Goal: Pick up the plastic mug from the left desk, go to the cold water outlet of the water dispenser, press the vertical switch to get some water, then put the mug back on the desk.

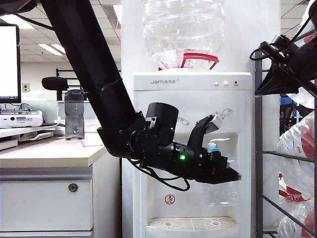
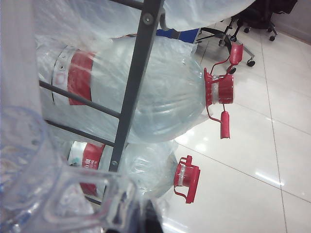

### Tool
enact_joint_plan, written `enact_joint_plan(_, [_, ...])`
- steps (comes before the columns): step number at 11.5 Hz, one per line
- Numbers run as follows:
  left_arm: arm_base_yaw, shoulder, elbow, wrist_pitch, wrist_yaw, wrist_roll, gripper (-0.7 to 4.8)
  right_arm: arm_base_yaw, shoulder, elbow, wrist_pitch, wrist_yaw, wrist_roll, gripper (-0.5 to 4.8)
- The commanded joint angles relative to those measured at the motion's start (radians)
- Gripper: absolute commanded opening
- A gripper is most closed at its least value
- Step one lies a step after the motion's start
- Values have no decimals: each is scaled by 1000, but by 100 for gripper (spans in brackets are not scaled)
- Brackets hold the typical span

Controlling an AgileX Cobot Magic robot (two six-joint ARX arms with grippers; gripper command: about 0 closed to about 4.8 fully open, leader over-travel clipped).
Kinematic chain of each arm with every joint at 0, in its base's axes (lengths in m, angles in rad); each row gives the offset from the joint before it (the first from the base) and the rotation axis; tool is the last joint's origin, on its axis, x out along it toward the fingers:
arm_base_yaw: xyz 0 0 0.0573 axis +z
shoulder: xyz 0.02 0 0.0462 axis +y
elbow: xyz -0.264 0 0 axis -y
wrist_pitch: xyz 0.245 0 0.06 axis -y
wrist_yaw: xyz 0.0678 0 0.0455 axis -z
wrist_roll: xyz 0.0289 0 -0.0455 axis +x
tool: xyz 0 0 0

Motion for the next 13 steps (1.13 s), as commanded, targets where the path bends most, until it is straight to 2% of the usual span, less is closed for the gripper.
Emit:
enact_joint_plan(1, [-6, -13, 14, 43, 3, -10, -6, 1, -6, 3, 12, -7, 1, -6])
enact_joint_plan(13, [-7, -13, 14, 34, 26, -55, -6, 1, -6, 2, 12, -9, 0, -6])
